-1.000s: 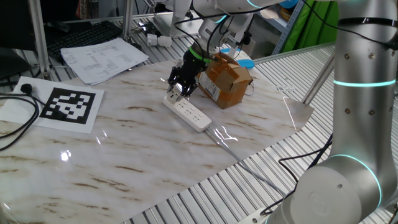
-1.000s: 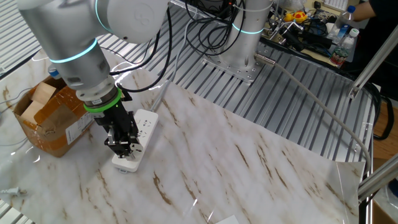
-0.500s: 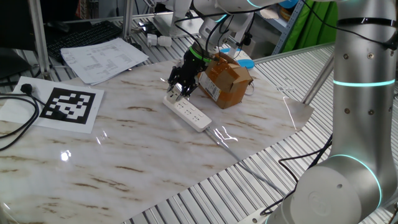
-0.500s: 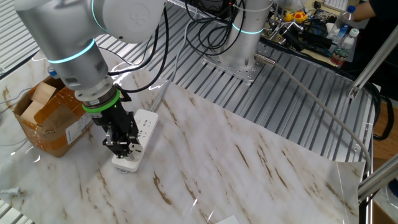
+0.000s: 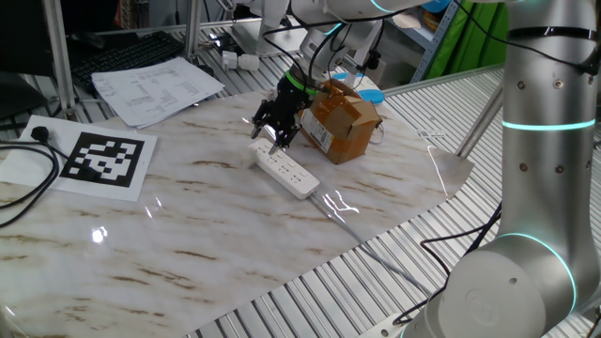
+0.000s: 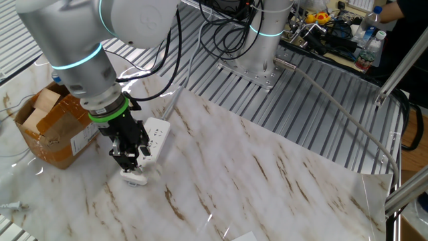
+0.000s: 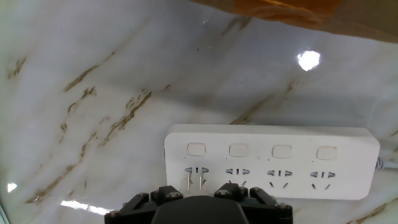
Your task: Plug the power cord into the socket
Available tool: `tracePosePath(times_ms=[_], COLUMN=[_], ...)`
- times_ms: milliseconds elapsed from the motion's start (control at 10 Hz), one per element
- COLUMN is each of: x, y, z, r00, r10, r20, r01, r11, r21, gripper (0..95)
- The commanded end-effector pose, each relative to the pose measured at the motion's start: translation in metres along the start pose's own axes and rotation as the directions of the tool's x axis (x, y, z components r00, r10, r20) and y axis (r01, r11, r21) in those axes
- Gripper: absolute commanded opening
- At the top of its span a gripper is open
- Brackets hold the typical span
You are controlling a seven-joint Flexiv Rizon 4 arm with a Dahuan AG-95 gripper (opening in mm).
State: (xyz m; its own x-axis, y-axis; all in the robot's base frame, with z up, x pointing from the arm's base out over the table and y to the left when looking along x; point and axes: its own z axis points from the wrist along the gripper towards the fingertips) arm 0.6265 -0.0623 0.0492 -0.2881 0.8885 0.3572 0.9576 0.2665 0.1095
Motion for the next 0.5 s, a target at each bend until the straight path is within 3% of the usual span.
tracePosePath(times_ms=[100,500], x=[0.0005,0.0028], y=[-0.0012,-0.0011], z=[-0.0007,-0.0024], r00=[1.000,1.000], r10=[0.001,0.007], r20=[0.006,0.008], r01=[-0.001,-0.007], r11=[1.000,1.000], r21=[-0.001,0.000], gripper=[57.0,57.0])
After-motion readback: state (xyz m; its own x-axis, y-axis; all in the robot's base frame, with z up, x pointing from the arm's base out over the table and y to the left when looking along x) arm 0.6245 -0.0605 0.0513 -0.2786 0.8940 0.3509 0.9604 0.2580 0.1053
